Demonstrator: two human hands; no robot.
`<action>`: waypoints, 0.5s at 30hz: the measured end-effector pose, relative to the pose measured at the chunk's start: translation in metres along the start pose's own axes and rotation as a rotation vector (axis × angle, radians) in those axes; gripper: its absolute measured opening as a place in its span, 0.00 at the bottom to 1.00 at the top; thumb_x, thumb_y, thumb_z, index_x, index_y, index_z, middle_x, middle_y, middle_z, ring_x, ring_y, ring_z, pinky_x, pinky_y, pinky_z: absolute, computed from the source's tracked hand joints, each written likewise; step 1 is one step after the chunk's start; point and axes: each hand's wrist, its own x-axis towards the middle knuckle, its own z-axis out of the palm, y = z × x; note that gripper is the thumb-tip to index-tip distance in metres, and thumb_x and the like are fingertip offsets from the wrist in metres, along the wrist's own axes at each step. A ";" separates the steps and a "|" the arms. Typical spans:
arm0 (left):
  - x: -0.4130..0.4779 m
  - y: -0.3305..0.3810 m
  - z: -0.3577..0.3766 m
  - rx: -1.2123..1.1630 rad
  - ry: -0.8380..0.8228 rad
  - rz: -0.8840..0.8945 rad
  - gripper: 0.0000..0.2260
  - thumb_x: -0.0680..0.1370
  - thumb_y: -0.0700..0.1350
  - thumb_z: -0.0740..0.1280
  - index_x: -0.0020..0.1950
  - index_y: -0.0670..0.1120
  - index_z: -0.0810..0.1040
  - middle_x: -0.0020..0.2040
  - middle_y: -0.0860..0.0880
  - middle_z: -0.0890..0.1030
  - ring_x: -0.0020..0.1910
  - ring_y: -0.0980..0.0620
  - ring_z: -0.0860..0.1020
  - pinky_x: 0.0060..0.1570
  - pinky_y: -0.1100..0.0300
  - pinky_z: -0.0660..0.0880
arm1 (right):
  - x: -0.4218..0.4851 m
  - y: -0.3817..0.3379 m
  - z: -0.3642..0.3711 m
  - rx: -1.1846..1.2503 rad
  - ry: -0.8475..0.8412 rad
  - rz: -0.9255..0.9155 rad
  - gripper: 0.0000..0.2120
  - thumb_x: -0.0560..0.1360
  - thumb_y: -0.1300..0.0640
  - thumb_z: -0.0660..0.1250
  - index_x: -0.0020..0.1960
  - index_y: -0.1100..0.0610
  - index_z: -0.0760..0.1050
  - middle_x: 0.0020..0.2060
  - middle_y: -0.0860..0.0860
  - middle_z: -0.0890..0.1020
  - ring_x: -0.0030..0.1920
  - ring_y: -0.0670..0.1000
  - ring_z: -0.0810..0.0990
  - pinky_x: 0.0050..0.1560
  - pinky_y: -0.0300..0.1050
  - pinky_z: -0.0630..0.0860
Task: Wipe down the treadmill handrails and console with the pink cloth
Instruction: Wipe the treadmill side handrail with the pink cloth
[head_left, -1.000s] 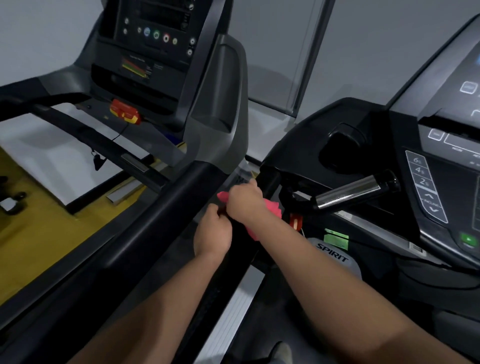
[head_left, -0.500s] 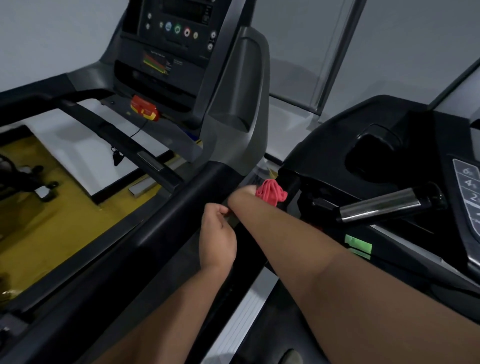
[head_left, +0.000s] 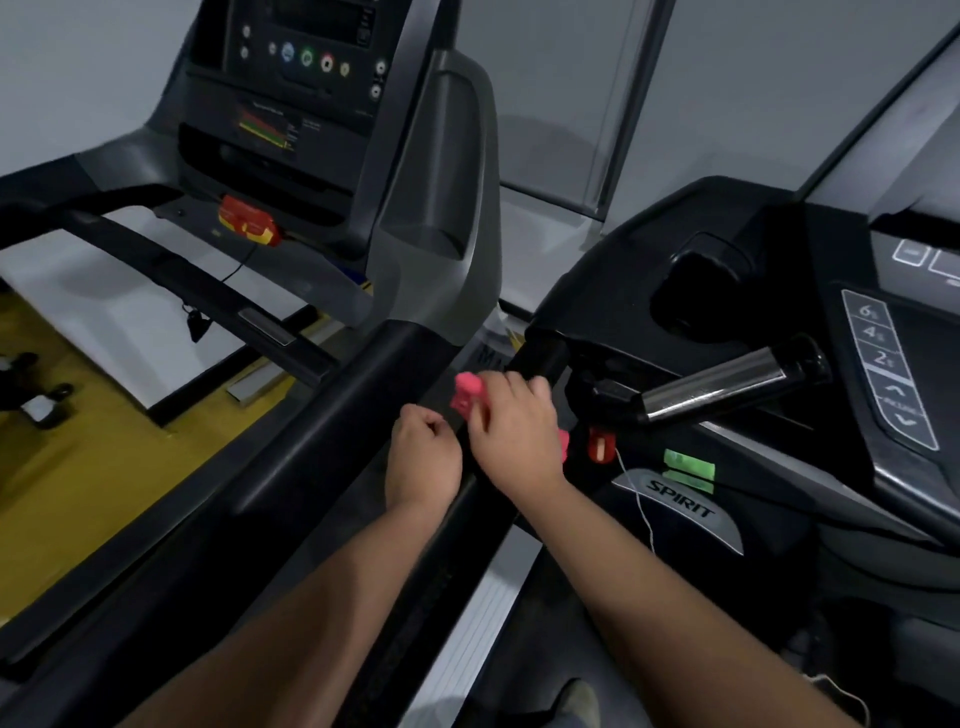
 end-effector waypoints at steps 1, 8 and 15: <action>0.001 0.001 0.001 0.059 -0.029 -0.011 0.04 0.79 0.43 0.57 0.50 0.47 0.72 0.54 0.45 0.76 0.51 0.45 0.76 0.50 0.53 0.72 | -0.009 0.005 0.002 0.050 0.020 0.068 0.23 0.74 0.49 0.49 0.56 0.58 0.76 0.52 0.54 0.78 0.49 0.58 0.74 0.50 0.50 0.69; -0.002 0.008 0.006 0.268 -0.132 0.028 0.13 0.78 0.55 0.57 0.53 0.47 0.73 0.56 0.47 0.77 0.60 0.45 0.72 0.55 0.52 0.69 | -0.023 0.004 0.011 0.674 0.187 0.631 0.17 0.81 0.57 0.57 0.65 0.66 0.65 0.61 0.56 0.65 0.66 0.56 0.63 0.66 0.43 0.59; -0.013 0.014 0.008 0.399 -0.094 0.163 0.19 0.79 0.57 0.55 0.62 0.45 0.71 0.63 0.46 0.74 0.63 0.46 0.68 0.57 0.51 0.68 | -0.007 0.013 0.027 1.177 0.305 1.089 0.17 0.82 0.52 0.54 0.69 0.57 0.63 0.63 0.56 0.71 0.63 0.55 0.72 0.67 0.53 0.68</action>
